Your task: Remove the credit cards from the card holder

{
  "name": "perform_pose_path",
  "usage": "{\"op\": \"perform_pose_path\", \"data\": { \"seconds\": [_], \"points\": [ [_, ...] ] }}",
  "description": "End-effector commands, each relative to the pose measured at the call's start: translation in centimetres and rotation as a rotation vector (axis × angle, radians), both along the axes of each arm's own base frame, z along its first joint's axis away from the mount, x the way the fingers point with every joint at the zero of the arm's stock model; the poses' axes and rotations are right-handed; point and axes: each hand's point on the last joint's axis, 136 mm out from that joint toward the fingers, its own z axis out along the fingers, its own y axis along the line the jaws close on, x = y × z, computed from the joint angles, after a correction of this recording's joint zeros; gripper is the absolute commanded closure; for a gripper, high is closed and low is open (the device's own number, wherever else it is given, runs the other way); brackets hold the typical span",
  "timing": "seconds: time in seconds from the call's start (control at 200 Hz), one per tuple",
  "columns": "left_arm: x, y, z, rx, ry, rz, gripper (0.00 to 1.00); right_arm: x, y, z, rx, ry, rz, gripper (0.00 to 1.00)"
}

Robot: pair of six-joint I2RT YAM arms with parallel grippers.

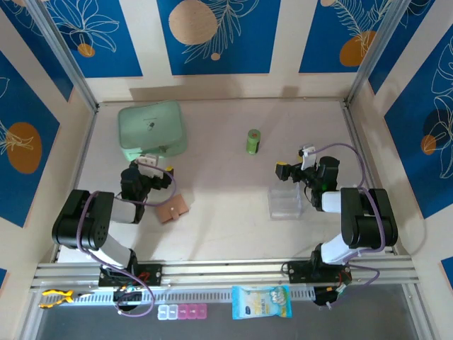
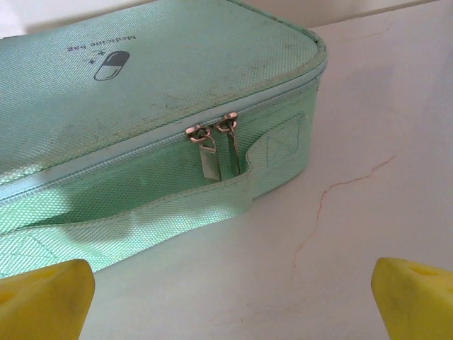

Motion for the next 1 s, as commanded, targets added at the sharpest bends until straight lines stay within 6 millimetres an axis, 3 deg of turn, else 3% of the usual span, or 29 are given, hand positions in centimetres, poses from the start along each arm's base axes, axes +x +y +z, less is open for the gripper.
{"op": "perform_pose_path", "data": {
  "seconds": [0.0, 0.37, 0.545, 0.995],
  "points": [
    [0.5, 0.4, 0.7, -0.001, -0.020, 0.006, 0.00, 0.0, 0.0, 0.5, -0.009, -0.034, 0.002, 0.01],
    [1.0, 1.0, 0.5, 0.000, 0.006, 0.044, 0.00, 0.0, 0.0, 0.5, -0.007, -0.032, 0.001, 0.01],
    [1.6, 2.6, 0.2, -0.003, 0.033, 0.143, 0.00, 0.0, -0.1, 0.5, -0.006, -0.031, 0.000, 0.01],
    [1.6, 2.6, 0.2, -0.005, 0.036, 0.141, 0.00, 0.1, -0.1, 0.5, -0.011, -0.033, -0.011, 0.01]
  ]
}}
